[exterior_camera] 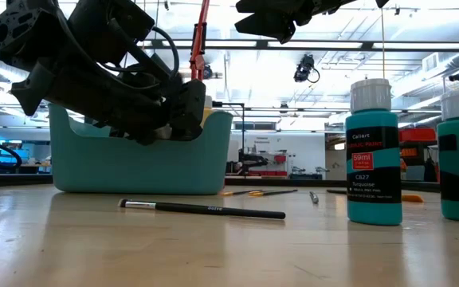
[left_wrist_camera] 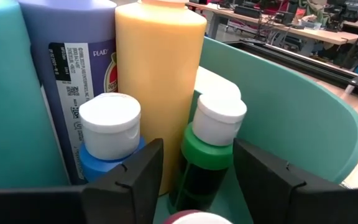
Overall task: Pick & Place Paint Supplies
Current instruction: Put the small red paint bottle into the green bin
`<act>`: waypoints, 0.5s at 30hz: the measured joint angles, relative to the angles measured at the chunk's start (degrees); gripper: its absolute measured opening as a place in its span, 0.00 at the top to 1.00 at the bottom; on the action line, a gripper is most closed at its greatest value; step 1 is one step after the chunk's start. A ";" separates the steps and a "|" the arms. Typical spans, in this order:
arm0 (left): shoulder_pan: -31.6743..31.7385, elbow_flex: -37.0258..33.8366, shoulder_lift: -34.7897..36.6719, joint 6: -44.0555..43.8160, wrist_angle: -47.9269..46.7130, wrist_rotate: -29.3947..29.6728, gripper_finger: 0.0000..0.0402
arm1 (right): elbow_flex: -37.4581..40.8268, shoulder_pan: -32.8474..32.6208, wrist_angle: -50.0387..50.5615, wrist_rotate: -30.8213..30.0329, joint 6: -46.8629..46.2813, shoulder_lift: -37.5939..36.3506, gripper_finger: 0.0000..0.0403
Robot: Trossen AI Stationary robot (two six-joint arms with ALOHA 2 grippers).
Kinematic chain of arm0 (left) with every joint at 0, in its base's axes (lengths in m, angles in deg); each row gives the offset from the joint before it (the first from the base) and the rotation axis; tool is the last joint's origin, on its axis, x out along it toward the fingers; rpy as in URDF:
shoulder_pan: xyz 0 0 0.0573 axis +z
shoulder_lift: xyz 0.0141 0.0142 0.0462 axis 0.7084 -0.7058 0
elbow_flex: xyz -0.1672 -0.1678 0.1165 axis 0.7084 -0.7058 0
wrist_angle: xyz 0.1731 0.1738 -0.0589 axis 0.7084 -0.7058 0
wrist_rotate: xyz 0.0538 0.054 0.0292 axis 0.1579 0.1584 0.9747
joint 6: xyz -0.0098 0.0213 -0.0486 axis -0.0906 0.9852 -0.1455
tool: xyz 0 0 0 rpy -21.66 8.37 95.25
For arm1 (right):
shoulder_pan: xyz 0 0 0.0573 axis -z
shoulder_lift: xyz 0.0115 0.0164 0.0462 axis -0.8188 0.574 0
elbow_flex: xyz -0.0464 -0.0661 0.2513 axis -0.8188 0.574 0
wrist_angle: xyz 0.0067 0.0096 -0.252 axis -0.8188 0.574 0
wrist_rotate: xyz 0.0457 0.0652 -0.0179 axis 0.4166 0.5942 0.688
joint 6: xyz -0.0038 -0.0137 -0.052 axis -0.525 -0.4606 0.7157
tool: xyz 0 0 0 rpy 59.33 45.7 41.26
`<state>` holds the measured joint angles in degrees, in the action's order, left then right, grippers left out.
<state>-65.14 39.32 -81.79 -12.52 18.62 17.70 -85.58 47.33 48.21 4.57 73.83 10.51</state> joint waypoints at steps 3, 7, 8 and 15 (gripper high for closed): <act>0.00 -0.02 0.00 0.04 0.08 -0.03 0.51 | 0.00 -0.02 0.00 0.00 0.00 0.00 0.34; 0.00 -0.04 -0.04 0.20 0.63 -0.04 0.51 | 0.00 -0.02 0.00 0.00 -0.02 0.00 0.34; 0.00 -0.05 -0.04 0.50 0.88 -0.02 0.51 | 0.00 -0.02 0.00 0.00 -0.01 0.00 0.34; 0.01 -0.14 -0.16 5.03 4.34 0.98 0.51 | 0.00 -0.01 0.00 0.00 -0.01 0.00 0.34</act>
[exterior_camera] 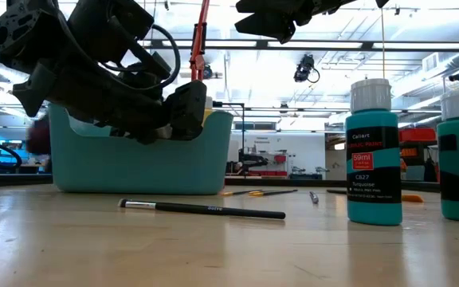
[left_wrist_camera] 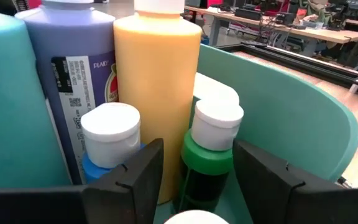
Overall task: Pick & Place Paint Supplies
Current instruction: Put the small red paint bottle into the green bin
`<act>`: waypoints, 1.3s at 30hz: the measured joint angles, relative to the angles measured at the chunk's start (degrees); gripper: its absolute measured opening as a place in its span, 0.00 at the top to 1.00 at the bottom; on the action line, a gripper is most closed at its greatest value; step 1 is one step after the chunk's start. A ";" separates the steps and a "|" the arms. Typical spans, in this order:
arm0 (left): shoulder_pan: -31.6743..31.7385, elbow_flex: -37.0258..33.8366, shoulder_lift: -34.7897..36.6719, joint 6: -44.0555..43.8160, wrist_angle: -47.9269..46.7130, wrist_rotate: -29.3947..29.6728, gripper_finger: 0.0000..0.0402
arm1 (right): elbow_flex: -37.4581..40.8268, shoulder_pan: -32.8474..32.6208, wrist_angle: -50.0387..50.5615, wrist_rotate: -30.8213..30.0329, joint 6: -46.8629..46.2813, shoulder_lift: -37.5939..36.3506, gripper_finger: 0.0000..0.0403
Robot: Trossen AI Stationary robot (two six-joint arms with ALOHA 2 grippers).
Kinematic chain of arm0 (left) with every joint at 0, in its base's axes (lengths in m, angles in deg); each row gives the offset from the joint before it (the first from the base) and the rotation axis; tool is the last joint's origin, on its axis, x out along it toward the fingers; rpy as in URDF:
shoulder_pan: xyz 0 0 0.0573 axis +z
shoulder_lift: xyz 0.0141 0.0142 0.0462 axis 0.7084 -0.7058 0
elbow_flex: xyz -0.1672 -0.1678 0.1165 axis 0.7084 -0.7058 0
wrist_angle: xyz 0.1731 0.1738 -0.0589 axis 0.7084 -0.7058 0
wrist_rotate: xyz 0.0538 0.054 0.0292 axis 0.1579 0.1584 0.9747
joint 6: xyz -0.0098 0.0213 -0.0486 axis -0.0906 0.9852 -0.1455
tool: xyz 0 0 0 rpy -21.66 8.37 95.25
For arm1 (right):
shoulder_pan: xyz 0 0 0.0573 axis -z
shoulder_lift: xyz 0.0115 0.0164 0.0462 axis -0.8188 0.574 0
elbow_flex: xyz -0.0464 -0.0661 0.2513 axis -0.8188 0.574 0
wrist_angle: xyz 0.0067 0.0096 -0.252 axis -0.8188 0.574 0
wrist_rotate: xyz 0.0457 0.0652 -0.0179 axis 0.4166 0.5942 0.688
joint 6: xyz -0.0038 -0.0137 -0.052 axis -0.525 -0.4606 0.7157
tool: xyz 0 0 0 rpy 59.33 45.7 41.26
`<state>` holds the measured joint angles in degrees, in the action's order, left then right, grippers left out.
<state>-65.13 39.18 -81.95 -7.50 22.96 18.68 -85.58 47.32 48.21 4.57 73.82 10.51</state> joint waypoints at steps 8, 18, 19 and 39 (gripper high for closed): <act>0.26 1.55 -0.10 8.13 2.16 0.01 0.51 | 0.00 0.01 0.00 0.00 -0.01 0.00 0.34; 2.40 2.52 -0.10 10.98 2.62 -1.07 0.51 | 0.00 0.01 0.02 0.00 -0.01 0.00 0.34; 2.56 2.52 -0.08 10.97 2.66 -1.34 0.51 | 0.00 0.00 0.02 0.00 0.01 0.00 0.34; 1.99 2.63 0.05 23.36 14.17 0.13 0.51 | 0.00 -0.01 0.09 0.00 0.01 0.00 0.34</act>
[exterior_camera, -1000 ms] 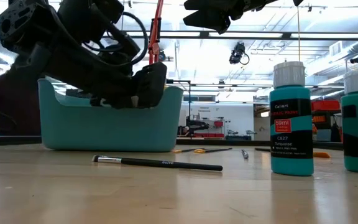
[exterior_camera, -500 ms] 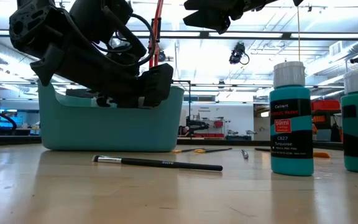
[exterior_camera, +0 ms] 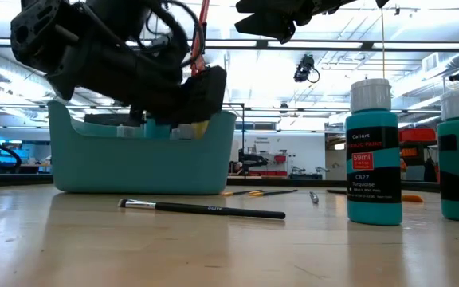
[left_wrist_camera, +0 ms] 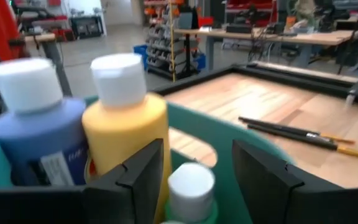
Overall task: Pick & Place Paint Supplies
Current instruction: Put the small red paint bottle into the green bin, then put the small light blue paint bottle into the green bin
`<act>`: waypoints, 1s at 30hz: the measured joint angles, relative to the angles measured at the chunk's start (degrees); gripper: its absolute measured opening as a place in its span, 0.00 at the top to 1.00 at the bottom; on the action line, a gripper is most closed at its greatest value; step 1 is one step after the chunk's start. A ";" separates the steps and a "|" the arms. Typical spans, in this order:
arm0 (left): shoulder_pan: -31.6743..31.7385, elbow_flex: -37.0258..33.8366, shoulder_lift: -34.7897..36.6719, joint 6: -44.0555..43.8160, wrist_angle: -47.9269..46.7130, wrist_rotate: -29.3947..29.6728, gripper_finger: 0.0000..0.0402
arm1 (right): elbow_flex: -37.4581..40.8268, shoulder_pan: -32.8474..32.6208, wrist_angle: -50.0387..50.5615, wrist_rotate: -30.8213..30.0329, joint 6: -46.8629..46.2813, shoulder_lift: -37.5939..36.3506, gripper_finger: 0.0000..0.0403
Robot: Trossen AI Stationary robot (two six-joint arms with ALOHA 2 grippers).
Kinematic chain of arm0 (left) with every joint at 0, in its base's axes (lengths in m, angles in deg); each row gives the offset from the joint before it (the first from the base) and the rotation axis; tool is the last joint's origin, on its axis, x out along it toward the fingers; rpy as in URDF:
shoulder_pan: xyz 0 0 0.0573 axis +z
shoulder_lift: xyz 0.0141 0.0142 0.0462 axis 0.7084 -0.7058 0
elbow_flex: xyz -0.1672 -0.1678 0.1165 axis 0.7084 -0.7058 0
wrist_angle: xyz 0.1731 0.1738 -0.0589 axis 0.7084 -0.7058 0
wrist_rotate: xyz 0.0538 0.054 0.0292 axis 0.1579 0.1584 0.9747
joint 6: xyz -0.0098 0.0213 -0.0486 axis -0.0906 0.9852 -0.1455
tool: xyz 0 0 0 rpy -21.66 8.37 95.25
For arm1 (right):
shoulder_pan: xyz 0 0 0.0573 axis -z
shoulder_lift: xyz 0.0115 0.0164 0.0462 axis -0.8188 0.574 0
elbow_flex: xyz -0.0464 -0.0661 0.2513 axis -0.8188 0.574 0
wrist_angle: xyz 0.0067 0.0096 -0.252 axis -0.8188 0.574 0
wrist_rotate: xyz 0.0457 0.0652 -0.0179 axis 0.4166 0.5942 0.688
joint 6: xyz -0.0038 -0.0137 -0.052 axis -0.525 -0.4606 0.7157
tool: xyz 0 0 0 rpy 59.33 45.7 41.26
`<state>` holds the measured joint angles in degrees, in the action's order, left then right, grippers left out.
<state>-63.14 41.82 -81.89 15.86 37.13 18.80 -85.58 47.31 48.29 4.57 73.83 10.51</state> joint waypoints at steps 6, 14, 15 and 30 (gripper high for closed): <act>-1.49 0.04 1.35 6.89 4.20 2.39 0.51 | 0.00 0.00 0.19 0.00 0.00 0.00 0.34; -5.04 0.07 9.50 15.04 5.36 -0.23 0.51 | 0.00 -1.95 3.37 0.03 -0.02 0.00 0.34; -5.61 0.06 10.94 15.79 4.88 -1.49 0.51 | 0.00 -2.46 4.10 0.02 -0.06 0.00 0.34; -12.50 0.00 21.83 9.94 2.19 -25.12 0.51 | 0.00 -6.88 8.30 -0.01 -6.93 0.00 0.34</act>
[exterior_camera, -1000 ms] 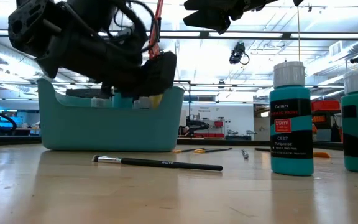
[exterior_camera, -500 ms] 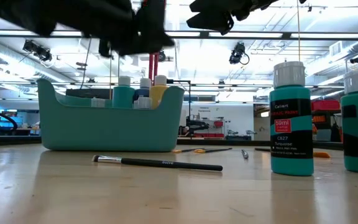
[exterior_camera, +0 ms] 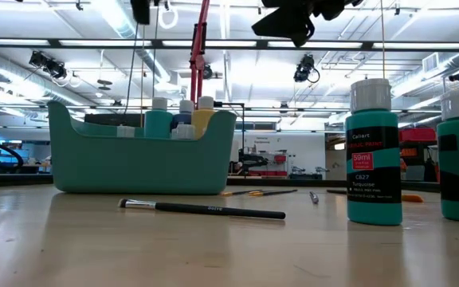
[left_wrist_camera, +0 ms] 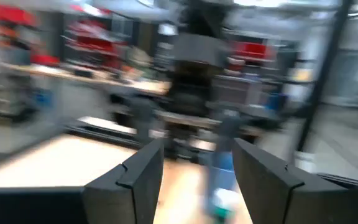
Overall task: Pick & Place Paint Supplies
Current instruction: Put the small light blue paint bottle into the green bin
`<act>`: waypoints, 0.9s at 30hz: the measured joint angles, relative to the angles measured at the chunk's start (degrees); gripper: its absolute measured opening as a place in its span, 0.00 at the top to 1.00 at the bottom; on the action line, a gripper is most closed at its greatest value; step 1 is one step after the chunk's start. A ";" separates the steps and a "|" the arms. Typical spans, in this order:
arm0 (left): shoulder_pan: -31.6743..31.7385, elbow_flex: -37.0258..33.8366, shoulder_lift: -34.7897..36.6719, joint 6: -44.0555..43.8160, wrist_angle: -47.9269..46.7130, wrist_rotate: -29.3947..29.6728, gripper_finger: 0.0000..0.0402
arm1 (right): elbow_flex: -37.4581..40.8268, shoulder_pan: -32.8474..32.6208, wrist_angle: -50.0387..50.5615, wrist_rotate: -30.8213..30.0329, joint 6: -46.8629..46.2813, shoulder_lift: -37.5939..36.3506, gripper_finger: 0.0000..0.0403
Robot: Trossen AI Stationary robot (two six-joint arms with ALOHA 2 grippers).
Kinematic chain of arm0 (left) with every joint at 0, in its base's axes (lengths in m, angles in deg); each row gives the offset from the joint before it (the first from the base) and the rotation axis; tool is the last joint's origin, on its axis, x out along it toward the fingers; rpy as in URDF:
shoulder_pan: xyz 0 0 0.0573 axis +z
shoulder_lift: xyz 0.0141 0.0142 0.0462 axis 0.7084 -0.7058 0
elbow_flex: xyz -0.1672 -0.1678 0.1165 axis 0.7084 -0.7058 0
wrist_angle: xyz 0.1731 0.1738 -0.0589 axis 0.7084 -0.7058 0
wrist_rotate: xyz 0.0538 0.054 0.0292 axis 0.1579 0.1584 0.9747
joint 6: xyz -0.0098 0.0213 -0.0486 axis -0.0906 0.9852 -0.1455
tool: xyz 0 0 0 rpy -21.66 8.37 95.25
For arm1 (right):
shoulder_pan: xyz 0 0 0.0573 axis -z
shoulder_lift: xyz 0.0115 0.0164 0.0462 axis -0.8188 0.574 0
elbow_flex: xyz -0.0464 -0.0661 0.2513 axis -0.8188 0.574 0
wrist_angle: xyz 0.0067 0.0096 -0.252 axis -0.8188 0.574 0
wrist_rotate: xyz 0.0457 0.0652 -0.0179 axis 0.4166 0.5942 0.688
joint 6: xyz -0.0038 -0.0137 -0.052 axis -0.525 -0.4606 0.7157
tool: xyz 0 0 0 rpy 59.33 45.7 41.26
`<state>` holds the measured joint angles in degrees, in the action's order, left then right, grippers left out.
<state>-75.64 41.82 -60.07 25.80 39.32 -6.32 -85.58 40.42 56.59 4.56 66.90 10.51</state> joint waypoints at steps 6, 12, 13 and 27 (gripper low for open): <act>-0.23 0.00 -0.04 -6.17 -3.01 -11.22 0.51 | 0.00 0.09 -0.96 -0.16 -0.15 0.00 0.34; -0.21 0.00 -0.04 -6.43 -3.86 -11.22 0.51 | 0.00 0.07 -2.81 -0.14 -0.22 0.00 0.34; -0.23 0.00 -0.04 -6.30 -4.54 -11.20 0.51 | 0.00 0.07 -3.08 -0.14 -0.21 0.00 0.34; -0.21 0.00 -0.06 -5.41 -8.54 -10.15 0.51 | 0.00 0.07 -4.54 -0.14 -0.17 0.00 0.34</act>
<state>-75.85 41.82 -60.13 20.39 30.78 -16.47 -85.58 40.49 52.06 4.42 66.73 10.51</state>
